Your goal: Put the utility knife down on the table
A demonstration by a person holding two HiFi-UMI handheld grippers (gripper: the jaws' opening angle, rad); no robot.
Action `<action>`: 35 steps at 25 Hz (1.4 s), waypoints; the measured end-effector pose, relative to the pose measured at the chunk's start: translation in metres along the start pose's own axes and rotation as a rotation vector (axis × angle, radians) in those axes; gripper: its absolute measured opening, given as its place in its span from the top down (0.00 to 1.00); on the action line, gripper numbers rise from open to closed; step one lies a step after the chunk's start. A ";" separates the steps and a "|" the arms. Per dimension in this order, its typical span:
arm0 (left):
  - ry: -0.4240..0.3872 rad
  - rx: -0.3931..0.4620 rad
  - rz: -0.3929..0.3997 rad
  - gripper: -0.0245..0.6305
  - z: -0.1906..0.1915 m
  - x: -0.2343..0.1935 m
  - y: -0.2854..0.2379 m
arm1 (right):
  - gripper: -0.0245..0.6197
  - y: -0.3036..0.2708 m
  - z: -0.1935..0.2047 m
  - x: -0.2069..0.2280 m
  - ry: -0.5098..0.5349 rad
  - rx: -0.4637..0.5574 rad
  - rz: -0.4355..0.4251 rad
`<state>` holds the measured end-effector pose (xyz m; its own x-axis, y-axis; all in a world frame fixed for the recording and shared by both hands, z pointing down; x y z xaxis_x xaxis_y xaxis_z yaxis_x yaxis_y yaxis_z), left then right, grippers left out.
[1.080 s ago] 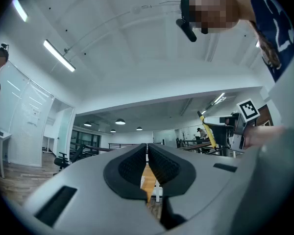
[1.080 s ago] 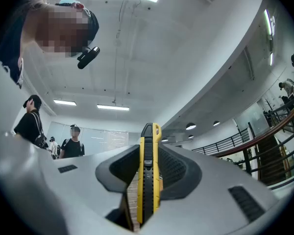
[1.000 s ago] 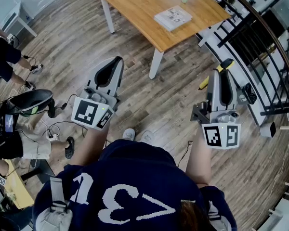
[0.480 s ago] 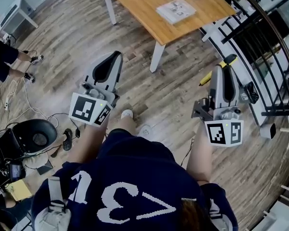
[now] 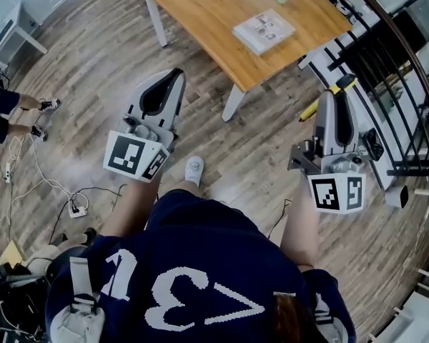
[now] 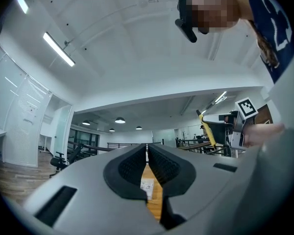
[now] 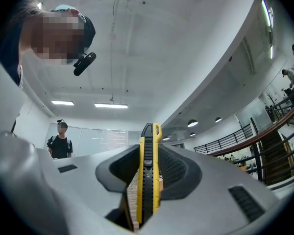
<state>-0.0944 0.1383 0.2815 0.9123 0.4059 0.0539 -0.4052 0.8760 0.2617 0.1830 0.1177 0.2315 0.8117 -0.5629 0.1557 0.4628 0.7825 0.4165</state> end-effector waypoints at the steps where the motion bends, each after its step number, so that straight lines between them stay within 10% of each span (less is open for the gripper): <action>1: 0.001 0.001 0.009 0.92 0.002 -0.013 -0.009 | 0.77 -0.012 0.004 0.000 0.003 0.003 0.008; 19: 0.077 -0.032 0.101 0.92 0.049 -0.127 -0.113 | 0.77 -0.127 0.065 0.024 0.028 -0.031 0.118; 35: 0.014 0.002 0.003 0.92 0.070 -0.161 -0.256 | 0.77 -0.258 0.086 0.140 -0.021 0.005 -0.006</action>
<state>-0.1331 -0.1697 0.2728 0.9102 0.4121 0.0414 -0.4078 0.8742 0.2635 0.1469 -0.1862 0.2233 0.8010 -0.5734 0.1721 0.4659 0.7776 0.4223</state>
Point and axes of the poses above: the fingertips, and each gripper's own axes: y backward along the fingers, x to its right, z out of its underside, the point moved 2 cm from there along y, backward along the fingers, and after that the axes turned 5 degrees about x, right-handed, at the moved point
